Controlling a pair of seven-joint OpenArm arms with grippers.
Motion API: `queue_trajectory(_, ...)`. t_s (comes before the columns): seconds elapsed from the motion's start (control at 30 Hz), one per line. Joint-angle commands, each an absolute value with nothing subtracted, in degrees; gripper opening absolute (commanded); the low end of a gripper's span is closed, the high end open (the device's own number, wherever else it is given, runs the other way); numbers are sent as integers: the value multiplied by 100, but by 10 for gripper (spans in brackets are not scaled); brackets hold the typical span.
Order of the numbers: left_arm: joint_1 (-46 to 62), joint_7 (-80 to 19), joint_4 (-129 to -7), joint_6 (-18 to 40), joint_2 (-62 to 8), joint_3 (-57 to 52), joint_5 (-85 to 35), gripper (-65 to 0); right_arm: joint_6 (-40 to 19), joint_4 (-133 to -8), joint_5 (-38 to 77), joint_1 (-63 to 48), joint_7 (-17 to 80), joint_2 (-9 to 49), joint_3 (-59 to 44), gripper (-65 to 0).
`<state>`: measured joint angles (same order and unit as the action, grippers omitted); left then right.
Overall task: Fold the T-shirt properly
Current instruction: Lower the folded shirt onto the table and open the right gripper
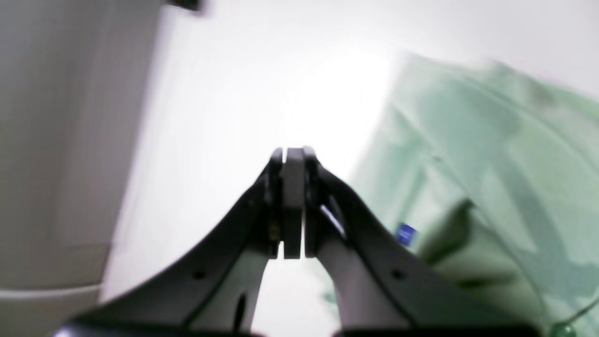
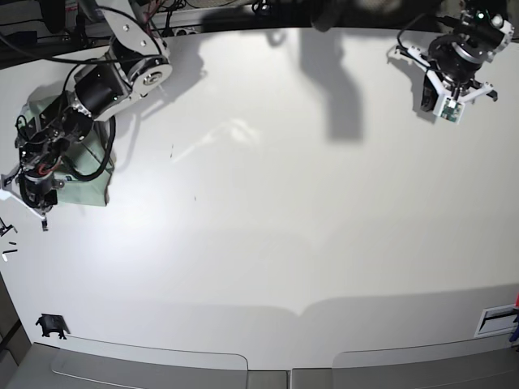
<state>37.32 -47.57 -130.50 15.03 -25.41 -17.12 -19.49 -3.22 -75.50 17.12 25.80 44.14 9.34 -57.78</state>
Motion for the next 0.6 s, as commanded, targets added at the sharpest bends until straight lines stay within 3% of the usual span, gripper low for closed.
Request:
queue_trajectory(0.0,3750,-4613,-13155,1479,-2589,-1730,-1962,-650,-552,-7808,1879,2714,4401,1024,-5699,-650)
queue_trajectory(0.2,3833,-4471,-13155,1481,-2569,-1730,-1959,-650,-1712,-8853,2687,2434,4856,1015,-5240,-650)
queue_trajectory(0.47,3924,-4412,-13074,1481,-2556,-1730,-1959,-650,-3868,-10484,5236,1122,5959,1017,-4272,-650)
queue_trajectory(0.57,3922,-4405,-13074,1483,-2556,-1730,-1957,-650,-4000,-11037,6300,508,6532,1020,-3975,-650)
